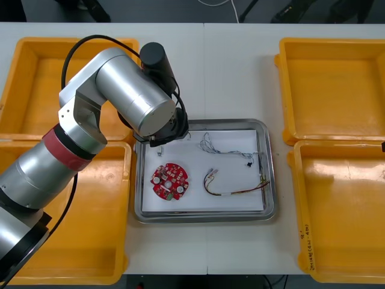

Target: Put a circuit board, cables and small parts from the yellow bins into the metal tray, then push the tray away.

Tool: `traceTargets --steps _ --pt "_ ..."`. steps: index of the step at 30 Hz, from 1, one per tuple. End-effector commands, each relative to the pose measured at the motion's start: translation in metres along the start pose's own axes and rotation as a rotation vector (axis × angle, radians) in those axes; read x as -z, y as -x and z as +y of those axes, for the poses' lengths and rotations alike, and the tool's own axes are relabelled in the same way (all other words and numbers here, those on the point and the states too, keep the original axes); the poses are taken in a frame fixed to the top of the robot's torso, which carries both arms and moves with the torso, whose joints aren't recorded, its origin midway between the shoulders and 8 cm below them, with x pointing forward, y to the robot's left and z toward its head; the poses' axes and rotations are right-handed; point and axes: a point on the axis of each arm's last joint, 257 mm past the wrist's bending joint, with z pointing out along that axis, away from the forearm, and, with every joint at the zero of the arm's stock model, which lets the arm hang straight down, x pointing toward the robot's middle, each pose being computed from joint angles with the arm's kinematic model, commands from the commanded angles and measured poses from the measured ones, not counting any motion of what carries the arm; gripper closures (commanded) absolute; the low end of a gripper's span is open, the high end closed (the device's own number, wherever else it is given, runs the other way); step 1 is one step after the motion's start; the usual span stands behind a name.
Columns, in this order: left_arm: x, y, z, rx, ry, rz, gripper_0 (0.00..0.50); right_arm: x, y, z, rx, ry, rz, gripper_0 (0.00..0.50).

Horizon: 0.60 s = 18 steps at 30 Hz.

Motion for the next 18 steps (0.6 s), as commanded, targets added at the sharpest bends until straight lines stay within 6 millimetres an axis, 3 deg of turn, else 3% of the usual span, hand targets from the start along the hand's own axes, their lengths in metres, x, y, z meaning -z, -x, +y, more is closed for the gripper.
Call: traceTargets --steps 1,12,14,15,16,17,18 --pt "-0.008 -0.011 -0.016 -0.062 -0.018 0.003 0.499 0.015 0.011 -0.02 -0.022 -0.044 -0.039 0.0" --pt "-0.019 -0.017 -0.014 -0.066 -0.009 0.016 0.487 0.015 0.012 -0.021 -0.026 -0.047 -0.043 0.0" --pt "-0.019 -0.017 -0.014 -0.064 -0.01 0.017 0.336 0.015 0.011 -0.02 -0.025 -0.047 -0.041 0.0" --pt "-0.019 -0.018 -0.015 -0.064 -0.009 0.018 0.227 0.015 0.012 -0.021 -0.028 -0.047 -0.043 0.0" --pt "-0.019 -0.017 -0.016 -0.059 -0.013 0.015 0.148 0.015 0.012 -0.021 -0.029 -0.048 -0.042 0.0" --pt "-0.019 -0.017 -0.016 -0.059 -0.013 0.015 0.107 0.015 0.011 -0.021 -0.029 -0.047 -0.04 0.0" --pt "-0.019 -0.016 -0.016 -0.055 -0.016 0.013 0.0 0.015 0.011 -0.021 -0.032 -0.048 -0.042 0.0"
